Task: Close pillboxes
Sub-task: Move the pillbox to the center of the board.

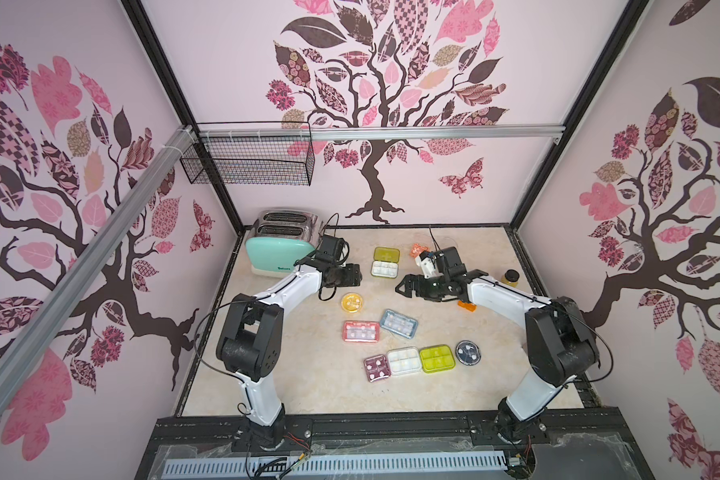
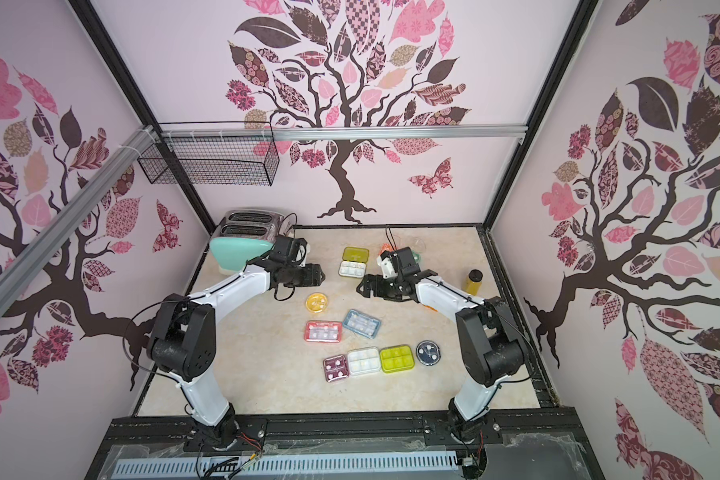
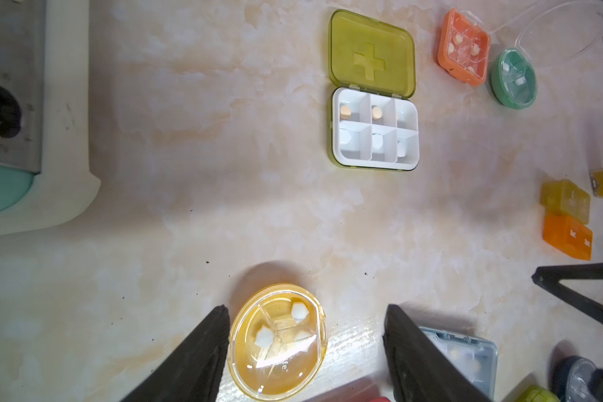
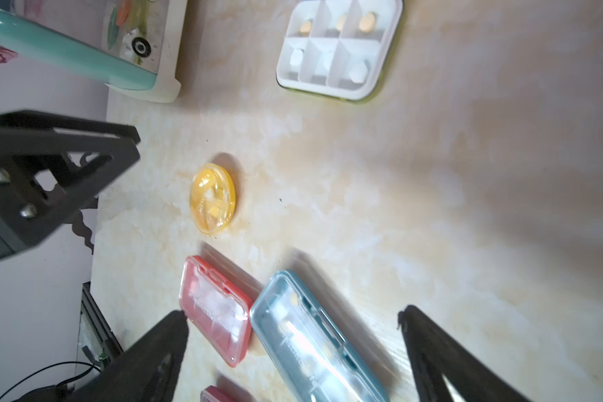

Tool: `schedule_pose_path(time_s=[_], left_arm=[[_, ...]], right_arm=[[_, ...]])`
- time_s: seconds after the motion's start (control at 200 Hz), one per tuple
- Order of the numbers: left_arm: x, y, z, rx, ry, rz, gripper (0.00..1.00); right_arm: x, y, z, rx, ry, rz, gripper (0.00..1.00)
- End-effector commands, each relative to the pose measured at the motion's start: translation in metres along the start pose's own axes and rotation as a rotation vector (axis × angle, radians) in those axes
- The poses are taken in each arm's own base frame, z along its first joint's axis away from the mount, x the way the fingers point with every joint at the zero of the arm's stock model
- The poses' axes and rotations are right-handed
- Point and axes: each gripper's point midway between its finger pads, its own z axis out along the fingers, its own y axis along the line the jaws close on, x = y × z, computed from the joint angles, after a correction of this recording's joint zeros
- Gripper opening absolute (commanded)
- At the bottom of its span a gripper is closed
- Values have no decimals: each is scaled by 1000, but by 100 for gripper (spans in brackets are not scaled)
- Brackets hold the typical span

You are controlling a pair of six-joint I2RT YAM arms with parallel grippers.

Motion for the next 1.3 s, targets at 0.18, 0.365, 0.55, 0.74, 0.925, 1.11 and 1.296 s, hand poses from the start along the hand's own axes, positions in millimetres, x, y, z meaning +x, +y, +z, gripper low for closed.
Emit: schedule_pose_path(time_s=[0.18,0.365,0.55,0.74,0.925,1.11,1.296], left_arm=[[-29,-9,26,0,12,89,98],[-47,-7,47,-25,11,98,98],[-65,-3,66,-66,-4,101,95],[-70,-6,92,-61,21,90,84],[-60,-7,112,-44,55,68,70],[-52,-8,127,-44,68,57,55],[-48,-2,140,-67,75,39,47]], right_arm=[[5,-3,-30,34,-129,37,99],[22,-10,-37,24,-165,106,99],[37,-10,-51,2,-199,98,99],[39,-12,-58,28,-203,43,99],[36,-8,-59,30,-188,41,86],[37,-4,-61,18,-173,17,81],[32,2,-67,17,-180,-8,82]])
